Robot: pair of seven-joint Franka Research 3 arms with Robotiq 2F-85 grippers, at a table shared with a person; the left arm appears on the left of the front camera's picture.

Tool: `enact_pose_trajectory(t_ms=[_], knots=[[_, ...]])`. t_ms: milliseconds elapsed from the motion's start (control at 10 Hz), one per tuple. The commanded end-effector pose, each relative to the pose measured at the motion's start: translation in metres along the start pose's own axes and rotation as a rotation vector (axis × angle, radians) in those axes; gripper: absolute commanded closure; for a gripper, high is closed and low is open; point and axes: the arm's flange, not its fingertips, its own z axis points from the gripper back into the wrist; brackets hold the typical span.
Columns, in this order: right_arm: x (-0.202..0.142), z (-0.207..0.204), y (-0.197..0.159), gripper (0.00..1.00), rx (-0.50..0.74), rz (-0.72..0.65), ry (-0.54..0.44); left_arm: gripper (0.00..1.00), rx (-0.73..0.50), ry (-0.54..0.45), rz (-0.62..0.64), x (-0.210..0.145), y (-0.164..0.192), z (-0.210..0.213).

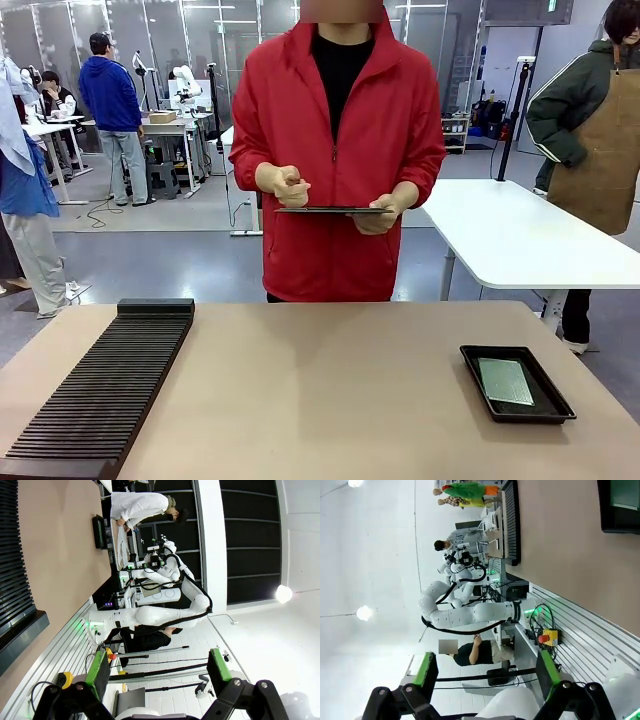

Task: Inspect the PCB.
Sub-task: Place the Blank PCB in the ESD tray.

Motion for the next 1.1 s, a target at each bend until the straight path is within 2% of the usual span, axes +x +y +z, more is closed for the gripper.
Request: enact_pose_trajectory(t_ms=[0, 1000], knots=[[-0.0079, -0.0013, 0.0031, 0.00, -0.017, 0.018, -0.002, 0.00, 0.001, 0.006, 0.001, -0.0012, -0.0018, -0.0002], [-0.0079, -0.0013, 0.0031, 0.00, -0.017, 0.018, -0.002, 0.00, 0.001, 0.006, 0.001, -0.0012, -0.0018, -0.0002]])
